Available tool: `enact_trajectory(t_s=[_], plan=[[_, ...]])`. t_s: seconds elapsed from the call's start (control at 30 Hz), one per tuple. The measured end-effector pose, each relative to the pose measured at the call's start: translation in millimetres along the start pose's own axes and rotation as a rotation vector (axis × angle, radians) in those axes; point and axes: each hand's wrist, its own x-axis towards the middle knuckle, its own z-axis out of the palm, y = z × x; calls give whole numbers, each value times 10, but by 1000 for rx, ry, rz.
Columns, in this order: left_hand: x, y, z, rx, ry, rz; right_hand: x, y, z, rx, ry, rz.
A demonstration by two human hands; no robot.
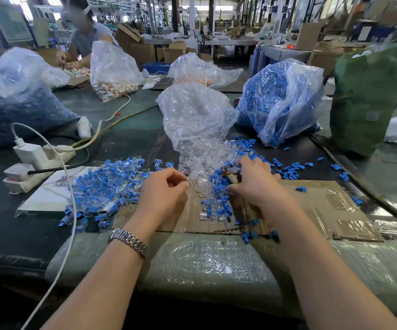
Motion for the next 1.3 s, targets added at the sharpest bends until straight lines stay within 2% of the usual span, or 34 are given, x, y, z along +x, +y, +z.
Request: enact_trajectory(t_s=[0.13, 0.23, 0.43, 0.6, 0.77, 1.03, 1.3], plan=[[-82, -41, -37, -440, -96, -174, -115, 62, -34, 26, 117, -159], [-132, -59, -49, -740, -172, -299, -206, 70, -56, -100, 96, -253], [-164, -65, -74, -1010, -322, -369, -263, -48, 52, -265, 93, -361], [-169, -77, -106, -1071, -350, -368, -290, -28, 60, -138, 153, -389], [-146, -82, -94, -1047, -364, -327, -331, -55, 64, 420, 172, -408], [-172, -44, -84, -965, -387, -261, -385, -148, 257, 1064, 126, -406], [-182, -29, -70, -931, -406, -235, -384, -113, 323, 1066, 86, -527]])
